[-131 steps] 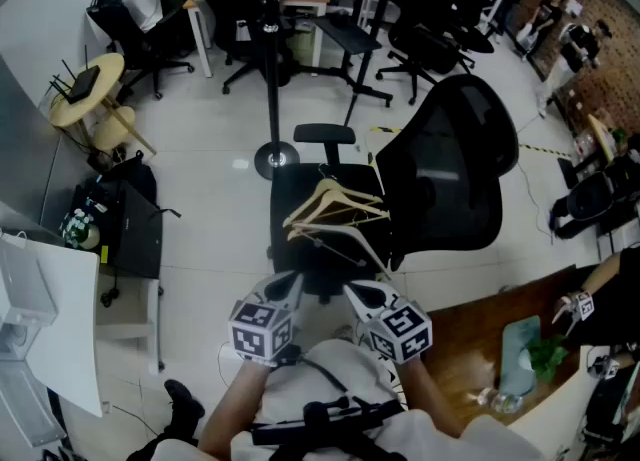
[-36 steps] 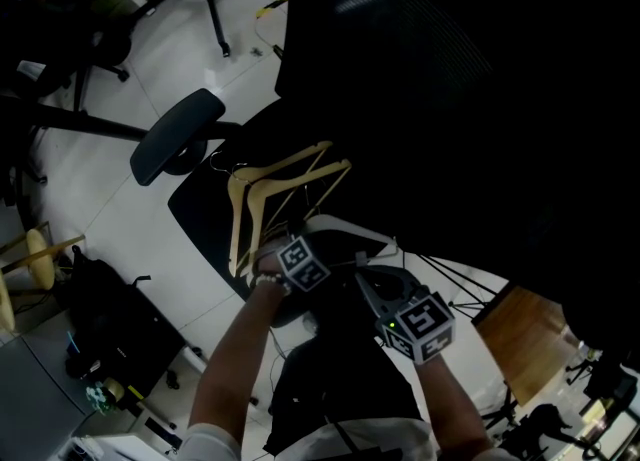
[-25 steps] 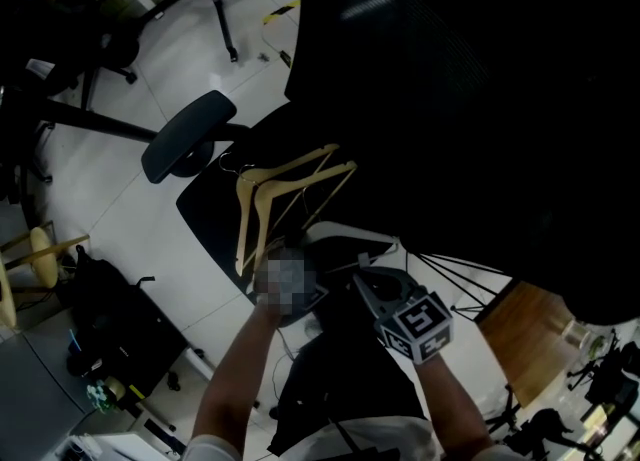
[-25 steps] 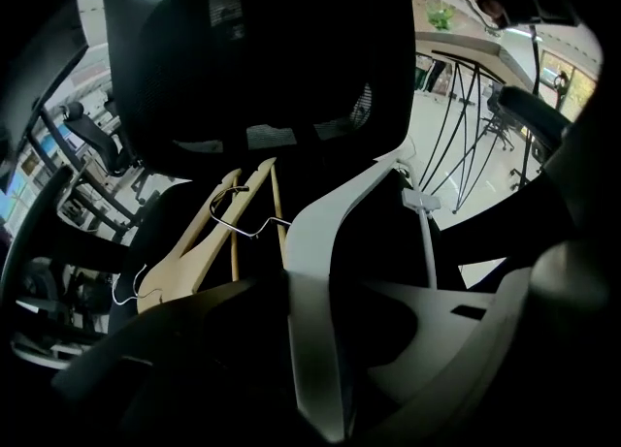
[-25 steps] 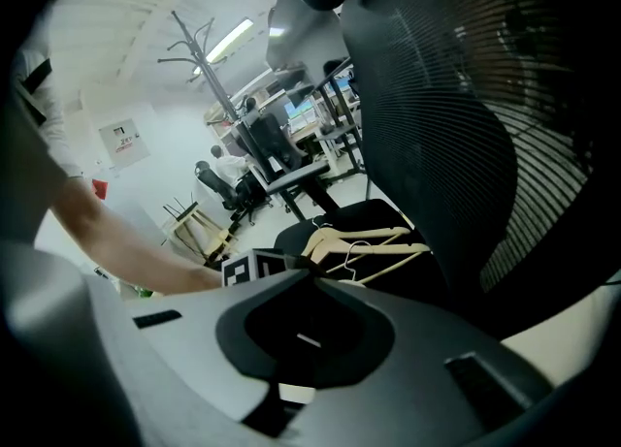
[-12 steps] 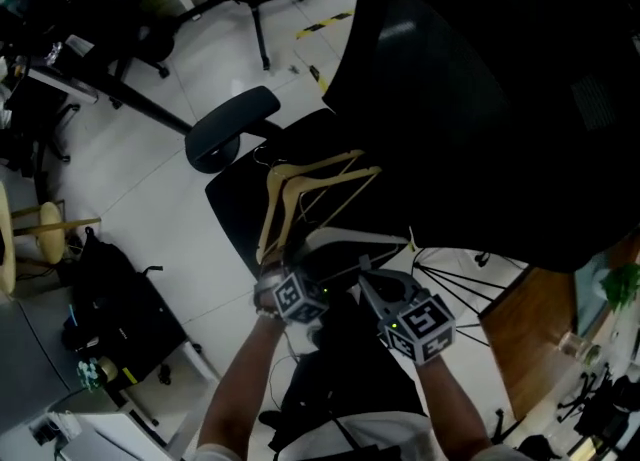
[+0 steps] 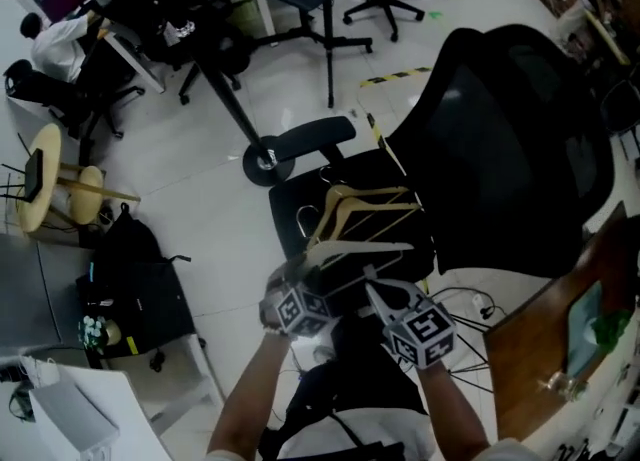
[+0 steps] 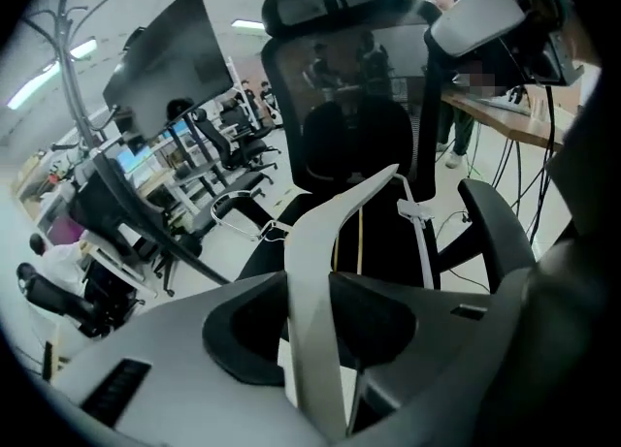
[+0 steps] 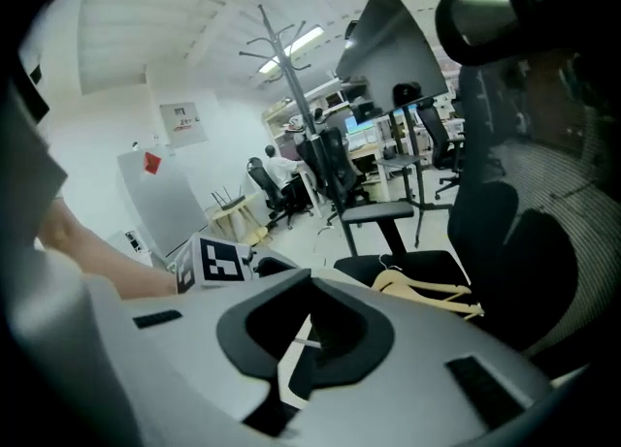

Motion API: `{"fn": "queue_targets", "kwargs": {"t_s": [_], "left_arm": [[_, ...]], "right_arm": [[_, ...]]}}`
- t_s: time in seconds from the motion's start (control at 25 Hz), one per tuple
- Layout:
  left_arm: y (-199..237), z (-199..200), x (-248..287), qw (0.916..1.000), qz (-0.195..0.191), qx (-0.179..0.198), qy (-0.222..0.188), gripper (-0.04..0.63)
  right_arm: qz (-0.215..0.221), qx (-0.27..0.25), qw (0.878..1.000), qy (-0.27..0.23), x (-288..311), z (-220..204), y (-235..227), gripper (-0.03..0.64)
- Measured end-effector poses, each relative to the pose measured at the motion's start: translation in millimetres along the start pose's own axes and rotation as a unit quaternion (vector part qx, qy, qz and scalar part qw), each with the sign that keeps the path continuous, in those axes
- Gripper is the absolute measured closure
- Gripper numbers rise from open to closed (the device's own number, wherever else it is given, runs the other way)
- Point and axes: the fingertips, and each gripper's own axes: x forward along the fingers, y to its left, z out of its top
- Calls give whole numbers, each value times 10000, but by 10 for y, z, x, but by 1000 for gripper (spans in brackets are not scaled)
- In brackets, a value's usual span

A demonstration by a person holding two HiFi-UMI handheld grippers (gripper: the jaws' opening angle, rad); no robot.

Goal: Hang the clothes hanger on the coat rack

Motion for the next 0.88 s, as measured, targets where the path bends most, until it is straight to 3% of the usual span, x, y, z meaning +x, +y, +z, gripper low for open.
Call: {"fn": "queue_targets", "kwargs": {"t_s": [0.2, 0.44, 0.72, 0.88], "left_arm": [[561, -27, -729, 9959, 554, -717, -57, 460], [1240, -147, -1668, 9796, 1573, -1211, -318, 460], [2038, -374, -2950, 9559, 2695, -1119, -330, 460], [2359, -418, -3643, 9424, 3220, -764, -481, 460]], "right_arm": [[297, -481, 9984, -81, 6, 392, 527, 611], [686, -1135, 9907, -295, 8, 869, 1179, 611], [919, -1762, 9768, -804, -84, 1422, 2026, 611], [1080, -1951, 9690, -1061, -136, 1523, 2528, 611]]}}
